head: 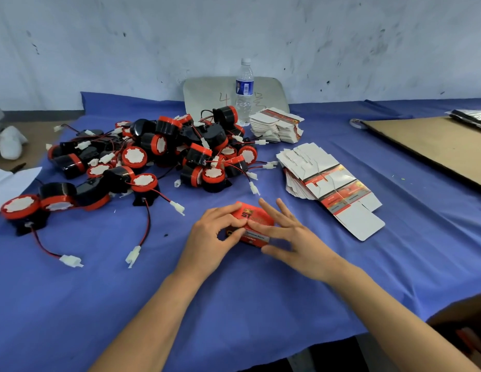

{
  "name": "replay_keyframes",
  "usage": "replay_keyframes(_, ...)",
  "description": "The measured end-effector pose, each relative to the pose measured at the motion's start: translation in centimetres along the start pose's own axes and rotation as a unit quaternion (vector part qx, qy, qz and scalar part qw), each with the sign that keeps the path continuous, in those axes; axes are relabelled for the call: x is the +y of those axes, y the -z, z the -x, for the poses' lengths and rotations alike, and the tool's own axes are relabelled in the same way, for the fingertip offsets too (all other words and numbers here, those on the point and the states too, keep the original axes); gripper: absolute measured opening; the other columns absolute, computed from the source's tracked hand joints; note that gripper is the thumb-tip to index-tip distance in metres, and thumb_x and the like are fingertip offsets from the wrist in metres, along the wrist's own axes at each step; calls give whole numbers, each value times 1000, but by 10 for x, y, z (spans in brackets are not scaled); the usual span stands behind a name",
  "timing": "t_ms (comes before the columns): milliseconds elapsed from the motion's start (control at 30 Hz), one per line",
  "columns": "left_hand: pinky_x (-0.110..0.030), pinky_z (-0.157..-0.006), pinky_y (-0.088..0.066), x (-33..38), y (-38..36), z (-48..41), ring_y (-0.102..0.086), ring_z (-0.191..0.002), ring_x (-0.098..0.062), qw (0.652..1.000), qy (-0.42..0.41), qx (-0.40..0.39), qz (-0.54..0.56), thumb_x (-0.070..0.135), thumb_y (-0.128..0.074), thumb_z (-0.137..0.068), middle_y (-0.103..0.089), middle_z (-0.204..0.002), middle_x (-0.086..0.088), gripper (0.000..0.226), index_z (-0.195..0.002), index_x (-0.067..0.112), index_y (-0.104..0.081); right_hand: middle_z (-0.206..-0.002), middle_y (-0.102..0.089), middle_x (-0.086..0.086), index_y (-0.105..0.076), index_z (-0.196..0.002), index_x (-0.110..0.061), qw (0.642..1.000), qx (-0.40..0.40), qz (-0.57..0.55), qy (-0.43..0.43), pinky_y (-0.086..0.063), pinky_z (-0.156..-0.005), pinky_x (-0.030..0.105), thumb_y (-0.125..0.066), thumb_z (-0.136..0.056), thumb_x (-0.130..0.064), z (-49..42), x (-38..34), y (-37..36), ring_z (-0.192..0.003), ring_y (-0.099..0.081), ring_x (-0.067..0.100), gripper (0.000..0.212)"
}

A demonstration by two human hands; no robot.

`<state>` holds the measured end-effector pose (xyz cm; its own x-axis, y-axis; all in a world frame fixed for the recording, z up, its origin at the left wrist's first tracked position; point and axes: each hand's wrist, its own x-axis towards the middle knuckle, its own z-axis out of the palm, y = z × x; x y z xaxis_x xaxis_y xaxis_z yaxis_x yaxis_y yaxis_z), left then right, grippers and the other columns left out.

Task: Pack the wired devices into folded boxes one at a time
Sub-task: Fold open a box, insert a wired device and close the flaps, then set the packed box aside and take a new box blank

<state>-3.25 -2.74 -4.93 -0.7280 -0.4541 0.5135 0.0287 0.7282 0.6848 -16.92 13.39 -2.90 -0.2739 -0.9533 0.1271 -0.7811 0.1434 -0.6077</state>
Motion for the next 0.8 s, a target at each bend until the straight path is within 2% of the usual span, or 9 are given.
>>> replay_keyframes(133, -30, -97, -48, 1, -2, 2, -58, -117, -10, 999, -28, -9, -18, 6, -74, -83, -59, -125, 15, 14, -95, 13, -73, -159, -13, -14, -49, -129, -46, 993, 114, -4, 26, -36, -107, 19, -67, -90, -14, 4, 1, -19, -140, -23, -7, 54)
replay_keyframes(233, -20, -89, -51, 0, -2, 3, -61, -105, -2, 1000, -19, 22, 4, -2, -71, -83, -64, -120, 8, 15, -92, 10, -72, -149, -34, -5, -51, -133, -41, 987, 159, 33, 13, -42, -103, 26, -70, -88, -26, 5, 4, -24, -130, -40, 3, 51)
replay_keyframes(367, -14, -69, -51, 0, 2, 1, -68, -74, -4, 984, 135, 86, 81, -8, -60, -88, -72, -97, 0, 30, -82, 21, -67, -127, -46, -4, -57, -132, -28, 959, 280, 44, 18, -46, -93, 27, -76, -81, -21, 9, 4, -23, -109, -51, 8, 55)
replay_keyframes(467, -18, -65, -52, -2, 5, -1, -68, -65, -5, 972, 197, 74, 103, -1, -56, -92, -70, -82, 1, 26, -84, 22, -66, -126, -43, -1, -52, -136, -16, 900, 435, -12, -7, -48, -91, 22, -78, -79, -12, 11, 2, -18, -108, -49, 1, 62)
replay_keyframes(567, -25, -69, -54, -1, 3, -3, -67, -66, -7, 974, 201, 46, 94, -8, -50, -90, -70, -89, 4, 32, -83, 19, -66, -122, -42, 2, -40, -144, -21, 775, 617, -108, -88, -43, -86, 8, -78, -79, -10, 17, 5, -3, -107, -54, 5, 76)
replay_keyframes(633, -25, -70, -54, -1, 3, -4, -66, -66, -7, 975, 201, 33, 88, -11, -46, -89, -70, -88, 3, 37, -81, 19, -67, -121, -40, 2, -40, -140, -28, 654, 716, -189, -153, -42, -81, 8, -78, -80, -15, 23, 10, 8, -107, -57, 20, 72)
replay_keyframes(700, -17, -67, -52, -2, 2, -4, -66, -66, -6, 975, 201, 25, 89, -10, -45, -90, -71, -87, 3, 37, -80, 19, -66, -120, -36, 2, -46, -136, -21, 546, 778, -230, -207, -42, -78, 5, -76, -82, -20, 37, 19, 16, -108, -55, 25, 62)
replay_keyframes(733, -14, -65, -52, -3, 3, -4, -66, -65, -6, 976, 199, 24, 88, -9, -45, -90, -71, -87, 2, 37, -79, 18, -66, -120, -35, 4, -47, -136, -17, 495, 803, -242, -227, -43, -79, 5, -75, -83, -22, 46, 25, 20, -108, -55, 25, 61)
replay_keyframes(800, -21, -69, -53, -4, 2, -3, -65, -65, -4, 977, 195, 19, 85, -8, -46, -91, -71, -87, 2, 35, -80, 17, -67, -121, -35, 7, -45, -135, -10, 374, 852, -283, -234, -52, -88, 22, -74, -84, -23, 66, 34, 30, -108, -58, 25, 60)
